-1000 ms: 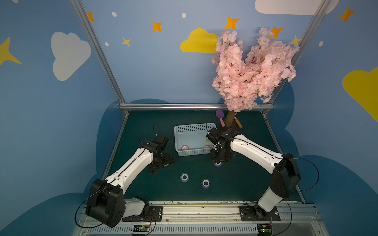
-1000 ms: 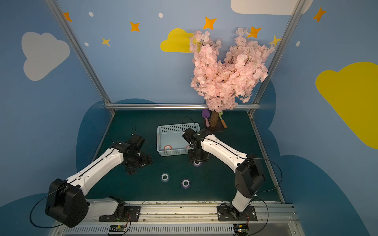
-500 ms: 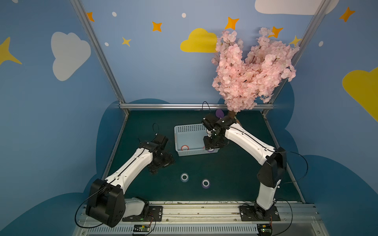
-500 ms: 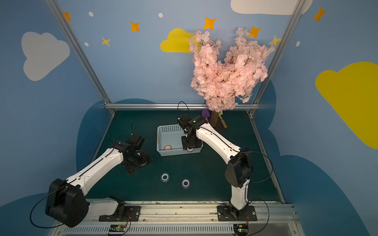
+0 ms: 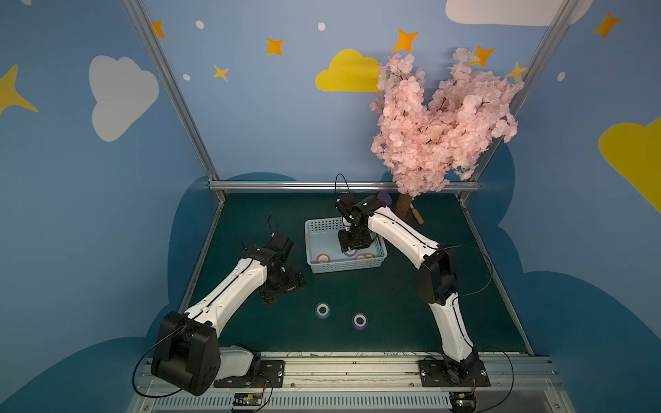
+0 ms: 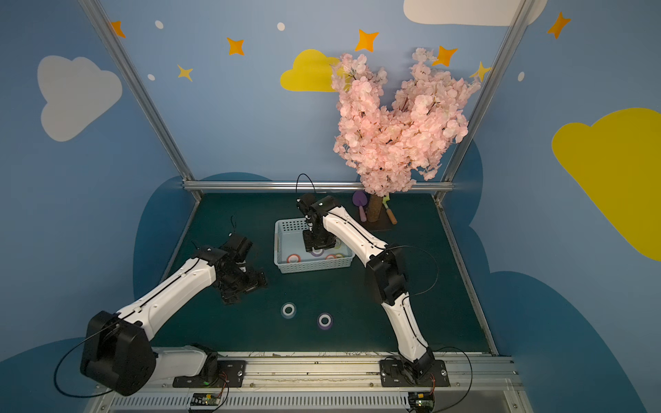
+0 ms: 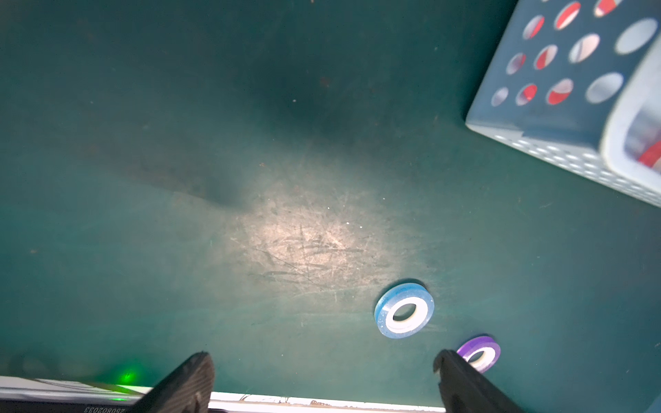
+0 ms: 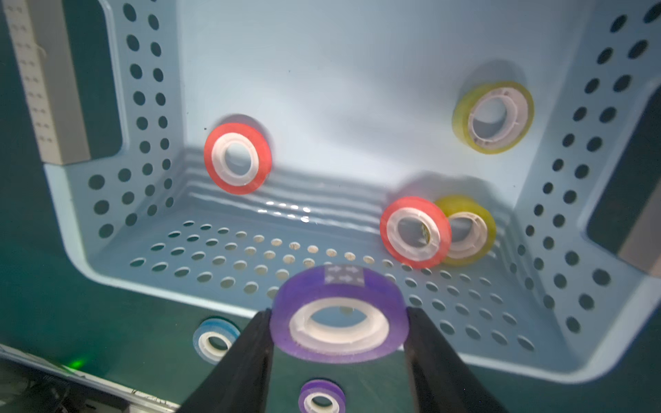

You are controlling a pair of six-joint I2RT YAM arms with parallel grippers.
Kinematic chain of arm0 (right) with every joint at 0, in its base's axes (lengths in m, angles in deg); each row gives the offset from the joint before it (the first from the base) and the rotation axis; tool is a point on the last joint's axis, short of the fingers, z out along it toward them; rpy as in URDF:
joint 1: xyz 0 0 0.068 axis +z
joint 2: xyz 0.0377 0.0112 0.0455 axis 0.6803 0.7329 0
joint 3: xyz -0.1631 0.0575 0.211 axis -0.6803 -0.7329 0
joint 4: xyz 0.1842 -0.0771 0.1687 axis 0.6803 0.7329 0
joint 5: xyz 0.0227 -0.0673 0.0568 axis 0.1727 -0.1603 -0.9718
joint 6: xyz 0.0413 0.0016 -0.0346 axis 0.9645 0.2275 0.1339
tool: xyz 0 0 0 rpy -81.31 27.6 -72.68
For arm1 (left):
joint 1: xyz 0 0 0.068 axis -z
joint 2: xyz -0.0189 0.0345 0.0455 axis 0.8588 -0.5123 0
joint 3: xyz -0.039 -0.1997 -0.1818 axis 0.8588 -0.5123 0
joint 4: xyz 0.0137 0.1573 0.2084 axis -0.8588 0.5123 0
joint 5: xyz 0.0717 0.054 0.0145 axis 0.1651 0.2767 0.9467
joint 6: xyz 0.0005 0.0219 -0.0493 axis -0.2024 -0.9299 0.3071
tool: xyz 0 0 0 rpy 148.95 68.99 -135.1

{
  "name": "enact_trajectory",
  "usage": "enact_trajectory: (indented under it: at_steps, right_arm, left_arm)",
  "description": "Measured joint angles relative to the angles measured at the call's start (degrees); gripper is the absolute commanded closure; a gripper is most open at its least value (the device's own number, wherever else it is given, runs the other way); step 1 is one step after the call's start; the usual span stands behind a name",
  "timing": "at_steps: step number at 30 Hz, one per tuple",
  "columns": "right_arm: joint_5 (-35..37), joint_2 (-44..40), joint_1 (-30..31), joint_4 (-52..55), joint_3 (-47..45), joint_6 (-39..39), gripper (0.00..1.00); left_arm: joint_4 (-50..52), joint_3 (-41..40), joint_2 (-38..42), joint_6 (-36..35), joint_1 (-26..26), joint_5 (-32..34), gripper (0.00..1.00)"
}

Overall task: Put the transparent tape into the storage box
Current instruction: Place the tape in the storage box.

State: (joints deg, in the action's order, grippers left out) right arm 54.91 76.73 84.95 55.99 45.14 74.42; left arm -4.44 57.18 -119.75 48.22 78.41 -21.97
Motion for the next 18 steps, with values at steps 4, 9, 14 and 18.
enact_trajectory:
  at_steps: [4,9,14,18]
  right_arm:
    - [-0.8,4.0,-0.5,-0.1,2.4,-0.3,0.46]
    - [-1.7,7.5,-1.1,-0.3,3.0,-0.5,0.46]
    - [-2.5,9.8,-1.4,-0.9,3.0,-0.5,0.46]
    - [-3.3,11.1,-1.5,-1.6,3.1,-0.5,0.45]
  left_arm:
    - [0.0,0.0,0.0,-1.7,0.0,-0.3,0.00]
    - [0.2,0.0,0.0,-3.6,-0.1,-0.9,0.00]
    - [1.4,0.1,-0.2,-4.8,-0.1,-0.7,0.00]
    - [2.5,0.5,-1.0,-5.2,-0.1,-0.1,0.00]
